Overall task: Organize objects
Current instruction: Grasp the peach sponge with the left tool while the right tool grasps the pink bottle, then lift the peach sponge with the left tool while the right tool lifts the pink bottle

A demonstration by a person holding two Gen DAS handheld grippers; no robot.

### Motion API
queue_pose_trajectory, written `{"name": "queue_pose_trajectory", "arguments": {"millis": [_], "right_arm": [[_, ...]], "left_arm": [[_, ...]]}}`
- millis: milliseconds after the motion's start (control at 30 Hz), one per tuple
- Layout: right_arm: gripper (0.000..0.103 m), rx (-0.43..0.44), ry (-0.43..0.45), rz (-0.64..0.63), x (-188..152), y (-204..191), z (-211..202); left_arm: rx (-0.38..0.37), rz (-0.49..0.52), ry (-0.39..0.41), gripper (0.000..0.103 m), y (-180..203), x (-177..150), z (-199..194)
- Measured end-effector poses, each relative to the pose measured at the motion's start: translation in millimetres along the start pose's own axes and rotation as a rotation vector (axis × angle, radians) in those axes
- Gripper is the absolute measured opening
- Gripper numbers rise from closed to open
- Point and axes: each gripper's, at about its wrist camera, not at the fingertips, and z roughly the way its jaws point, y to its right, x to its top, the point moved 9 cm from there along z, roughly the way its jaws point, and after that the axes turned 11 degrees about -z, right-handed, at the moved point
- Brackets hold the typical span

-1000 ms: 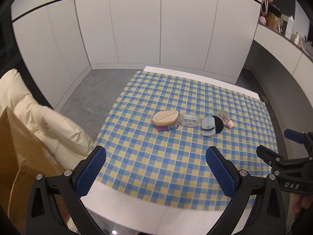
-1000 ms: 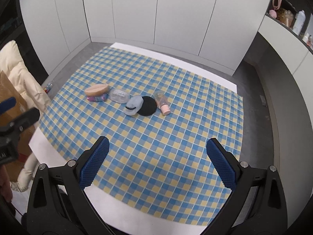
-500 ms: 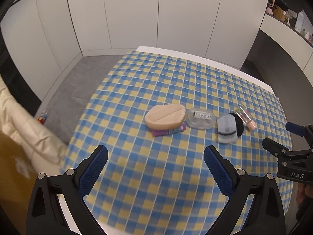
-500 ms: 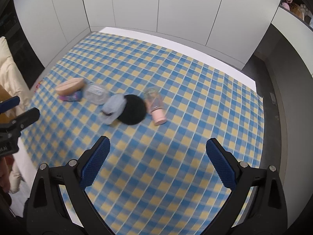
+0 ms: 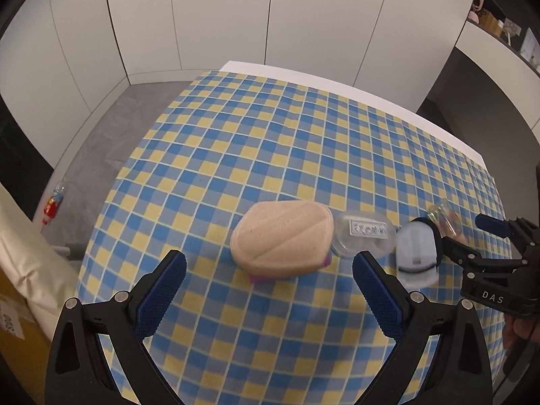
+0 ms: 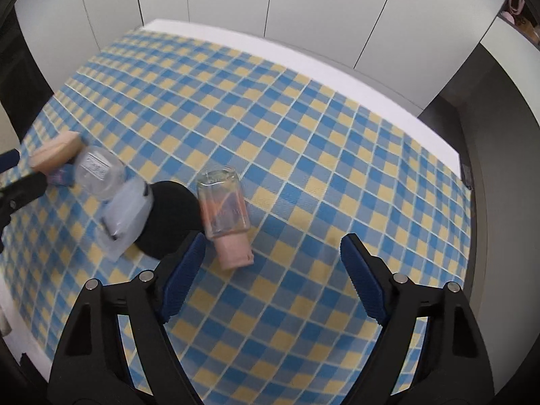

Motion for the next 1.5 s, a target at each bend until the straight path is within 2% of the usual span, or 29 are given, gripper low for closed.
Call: {"name": "queue_pose_trajectory", "arguments": {"millis": [33, 200, 233, 267, 300, 333, 433, 533, 700, 900, 1267, 1500], "right_arm": [[0.082, 0.007, 0.008, 0.003, 2.0, -0.6, 1.9], [0.065, 0.044, 0.056, 0.008, 14.3, -3.9, 8.0], [0.058, 0.055, 0.065, 0.008, 16.0, -5.2, 8.4], [0.048, 0.068, 0.072, 0.007, 17.7, -6.9, 8.4], [0.041, 0.088, 0.079, 0.005, 19.3, -9.1, 8.2], [0.029, 0.099, 0.083, 0.001, 21.0, -12.2, 7.1], [0.029, 0.09, 0.082, -0.025, 22.4, -18.9, 3.7], [0.029, 0.072, 0.095, -0.044, 21.5, -22.8, -2.0], [0.029, 0.082, 0.068, 0.008, 15.3, -25.5, -7.4], [0.029, 0.085, 0.077, 0.03, 10.1, -22.8, -29.7], [0.029, 0.069, 0.121, 0.043, 0.1, -15.7, -92.3], [0.029, 0.06, 0.111, 0.103, -18.1, -18.0, -134.0]], "left_arm": [[0.0, 0.002, 0.0, 0.099, -0.1, 1.9, 2.6], [-0.007, -0.005, -0.014, 0.098, 3.0, 8.5, 15.4], [-0.009, -0.006, -0.017, 0.098, 3.7, 9.2, 17.1], [-0.007, -0.005, -0.016, 0.097, 4.9, 9.7, 18.2], [-0.008, -0.002, -0.016, 0.092, 6.2, 10.4, 18.6], [-0.007, 0.008, -0.022, 0.085, 8.6, 9.9, 19.7], [-0.01, 0.041, -0.018, 0.067, 14.7, 10.7, 18.1], [-0.006, 0.048, -0.016, 0.063, 16.7, 10.4, 14.5], [0.008, 0.046, -0.006, 0.063, 17.1, 10.5, 3.6], [0.016, 0.06, 0.009, 0.063, 19.6, 14.3, -15.5], [0.002, 0.06, 0.049, 0.063, 30.1, 0.9, -78.8], [-0.002, 0.034, 0.066, 0.063, 33.1, -11.5, -125.0]]}}
